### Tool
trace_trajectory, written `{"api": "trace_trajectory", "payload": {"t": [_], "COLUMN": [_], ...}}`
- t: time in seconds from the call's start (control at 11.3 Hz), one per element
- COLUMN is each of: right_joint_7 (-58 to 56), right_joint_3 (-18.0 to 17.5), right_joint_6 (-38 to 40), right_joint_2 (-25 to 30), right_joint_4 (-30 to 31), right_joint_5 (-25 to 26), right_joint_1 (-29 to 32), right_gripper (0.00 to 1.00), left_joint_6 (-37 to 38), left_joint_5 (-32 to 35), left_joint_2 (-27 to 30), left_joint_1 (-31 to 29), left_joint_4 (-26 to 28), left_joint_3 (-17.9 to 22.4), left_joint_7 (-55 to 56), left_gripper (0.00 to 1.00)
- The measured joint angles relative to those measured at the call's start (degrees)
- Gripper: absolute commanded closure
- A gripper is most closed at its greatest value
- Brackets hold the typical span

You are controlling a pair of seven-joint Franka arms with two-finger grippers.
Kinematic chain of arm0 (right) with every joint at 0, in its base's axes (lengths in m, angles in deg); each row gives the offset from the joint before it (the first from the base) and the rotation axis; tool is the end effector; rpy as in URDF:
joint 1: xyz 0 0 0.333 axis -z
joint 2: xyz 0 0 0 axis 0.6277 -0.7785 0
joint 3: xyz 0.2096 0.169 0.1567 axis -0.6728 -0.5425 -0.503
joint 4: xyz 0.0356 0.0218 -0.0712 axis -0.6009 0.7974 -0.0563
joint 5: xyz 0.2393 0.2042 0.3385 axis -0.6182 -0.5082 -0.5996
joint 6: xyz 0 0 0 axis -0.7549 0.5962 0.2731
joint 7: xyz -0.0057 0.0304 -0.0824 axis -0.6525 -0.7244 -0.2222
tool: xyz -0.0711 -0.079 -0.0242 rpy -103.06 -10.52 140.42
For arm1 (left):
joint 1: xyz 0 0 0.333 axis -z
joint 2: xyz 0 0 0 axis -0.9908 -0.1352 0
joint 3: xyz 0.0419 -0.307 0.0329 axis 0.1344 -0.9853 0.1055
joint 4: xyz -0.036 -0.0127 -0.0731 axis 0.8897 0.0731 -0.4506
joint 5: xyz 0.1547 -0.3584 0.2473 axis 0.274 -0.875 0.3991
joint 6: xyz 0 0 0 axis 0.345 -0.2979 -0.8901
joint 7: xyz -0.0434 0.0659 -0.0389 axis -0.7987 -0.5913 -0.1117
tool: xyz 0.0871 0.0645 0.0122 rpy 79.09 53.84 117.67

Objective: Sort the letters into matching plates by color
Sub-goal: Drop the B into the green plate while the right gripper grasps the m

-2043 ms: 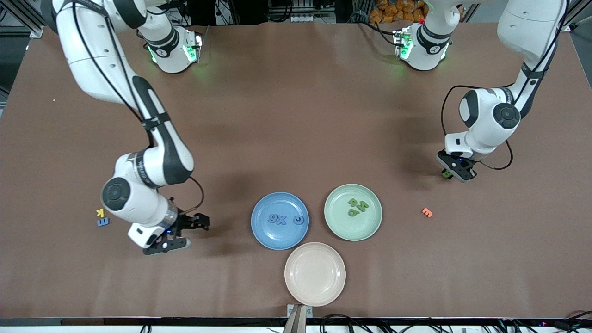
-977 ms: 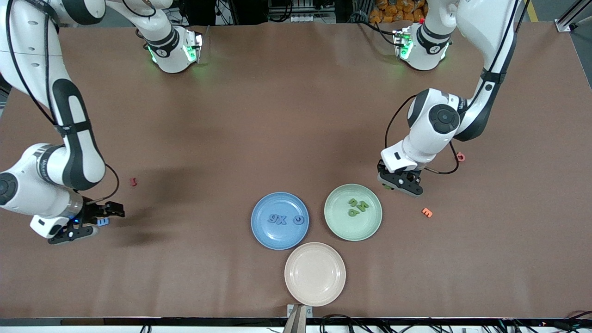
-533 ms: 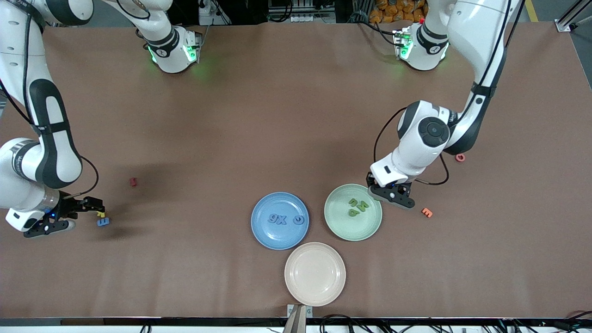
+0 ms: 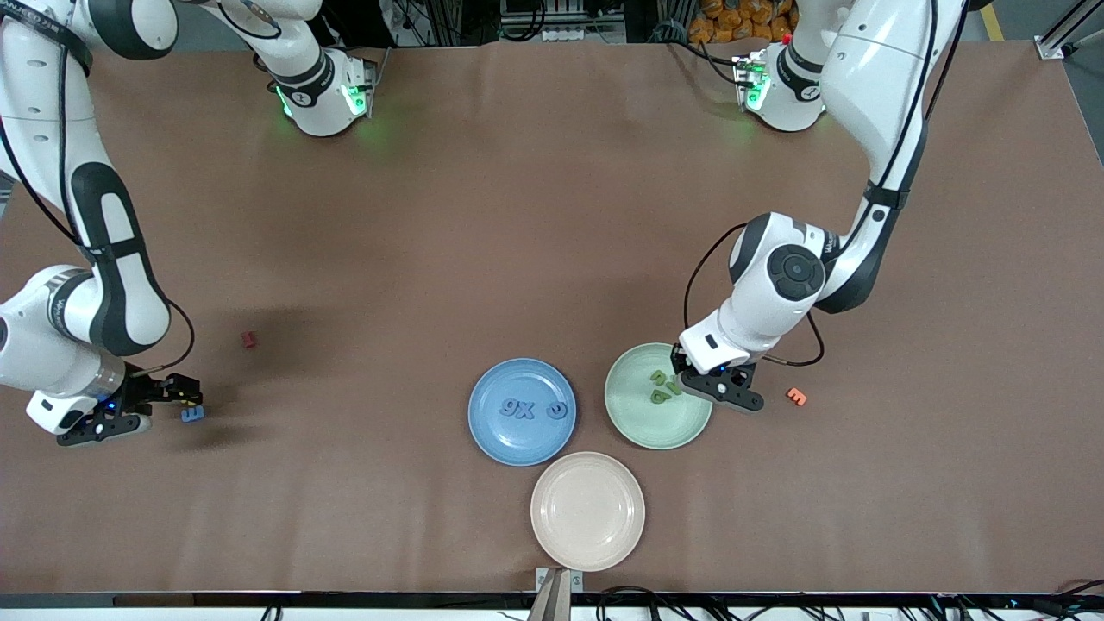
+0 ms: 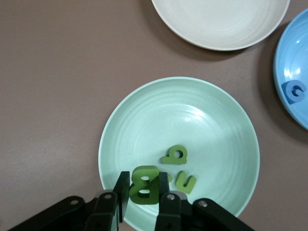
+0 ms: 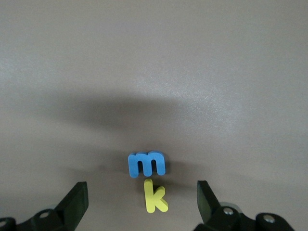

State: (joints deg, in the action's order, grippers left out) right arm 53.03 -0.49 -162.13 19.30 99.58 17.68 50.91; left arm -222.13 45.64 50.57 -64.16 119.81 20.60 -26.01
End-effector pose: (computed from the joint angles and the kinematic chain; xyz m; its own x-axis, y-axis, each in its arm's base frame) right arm 0.7215 -0.1921 0.1609 0.9732 0.2172 0.0750 0.2182 -0.9759 -0.0047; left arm 0.6750 -0.2995 0.2119 0.9161 -0.3277 0.2309 -0.3539 -0.9317 0.0816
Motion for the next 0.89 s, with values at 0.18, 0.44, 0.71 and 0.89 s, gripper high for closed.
{"api": "trace_trajectory", "payload": {"t": [0.18,0.44,0.71,0.89], "right_joint_7": [0.0,0.01,0.01,0.01], "right_joint_3": [-0.01,-0.02,-0.11,-0.3], "right_joint_6": [-1.12,-3.5,-5.98,-7.01], "right_joint_2": [-0.67,-1.9,-3.46,-4.03], "right_joint_4": [0.0,0.03,0.04,0.04], "right_joint_5": [0.0,-0.08,-0.14,-0.16], "right_joint_1": [0.0,0.0,0.0,-0.05], "right_gripper": [0.0,0.0,0.0,0.0], "left_joint_6": [0.07,0.06,0.07,0.06], "left_joint_5": [0.0,0.0,0.0,0.0], "left_joint_2": [-2.71,-5.8,-6.49,-6.5], "left_joint_1": [0.2,1.15,1.17,1.13], "left_joint_4": [-1.94,-4.77,-5.6,-5.94], "left_joint_3": [-0.04,-0.05,-0.03,0.0], "left_joint_7": [1.62,3.75,3.87,3.91], "left_gripper": [1.0,0.97,0.0,0.0]}}
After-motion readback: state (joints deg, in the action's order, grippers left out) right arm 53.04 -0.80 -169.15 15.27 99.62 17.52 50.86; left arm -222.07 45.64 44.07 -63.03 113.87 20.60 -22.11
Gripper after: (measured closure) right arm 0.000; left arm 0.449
